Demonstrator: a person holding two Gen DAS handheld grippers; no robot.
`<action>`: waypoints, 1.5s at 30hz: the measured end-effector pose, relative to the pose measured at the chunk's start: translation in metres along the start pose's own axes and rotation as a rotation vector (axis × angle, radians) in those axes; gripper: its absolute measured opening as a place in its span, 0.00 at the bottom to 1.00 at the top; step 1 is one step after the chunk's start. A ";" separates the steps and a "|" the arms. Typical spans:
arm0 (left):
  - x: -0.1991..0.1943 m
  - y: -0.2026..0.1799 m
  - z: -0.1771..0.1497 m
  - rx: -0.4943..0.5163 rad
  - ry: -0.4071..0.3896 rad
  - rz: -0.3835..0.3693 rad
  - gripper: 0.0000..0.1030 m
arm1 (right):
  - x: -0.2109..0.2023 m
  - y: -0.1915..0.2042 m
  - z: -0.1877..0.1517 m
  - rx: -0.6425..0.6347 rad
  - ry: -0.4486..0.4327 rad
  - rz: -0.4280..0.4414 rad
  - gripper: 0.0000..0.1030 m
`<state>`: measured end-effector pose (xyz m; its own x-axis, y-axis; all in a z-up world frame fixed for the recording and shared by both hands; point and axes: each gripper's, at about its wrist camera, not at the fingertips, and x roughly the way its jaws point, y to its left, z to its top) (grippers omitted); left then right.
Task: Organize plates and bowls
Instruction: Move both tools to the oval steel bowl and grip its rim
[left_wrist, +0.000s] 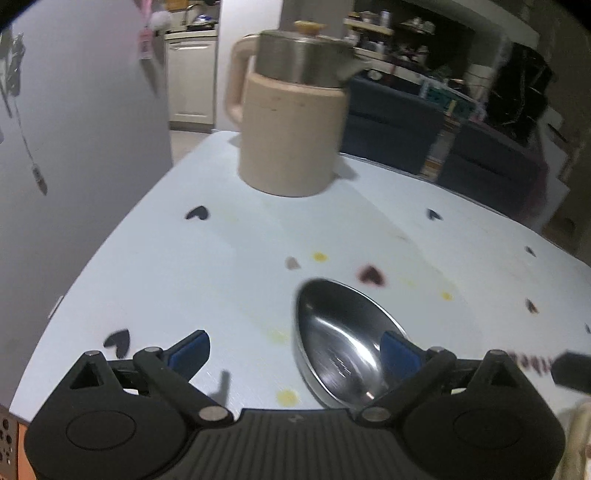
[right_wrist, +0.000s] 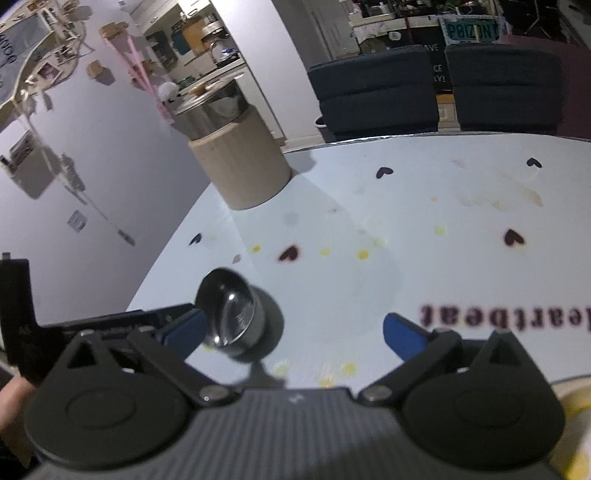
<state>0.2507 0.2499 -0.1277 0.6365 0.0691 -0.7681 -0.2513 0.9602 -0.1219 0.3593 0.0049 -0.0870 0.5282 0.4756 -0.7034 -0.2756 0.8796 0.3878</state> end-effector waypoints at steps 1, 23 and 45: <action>0.006 0.003 0.002 -0.002 0.004 0.009 0.95 | 0.005 0.000 0.000 0.006 0.006 -0.001 1.00; 0.054 0.026 0.011 -0.034 0.058 0.068 0.95 | 0.115 0.039 -0.007 -0.051 0.244 -0.124 1.00; 0.043 0.022 0.010 -0.048 0.098 -0.105 0.41 | 0.098 0.013 0.021 -0.110 0.186 -0.050 0.37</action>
<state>0.2797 0.2764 -0.1574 0.5873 -0.0600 -0.8071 -0.2232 0.9466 -0.2328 0.4241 0.0627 -0.1383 0.3892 0.4168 -0.8215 -0.3441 0.8930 0.2900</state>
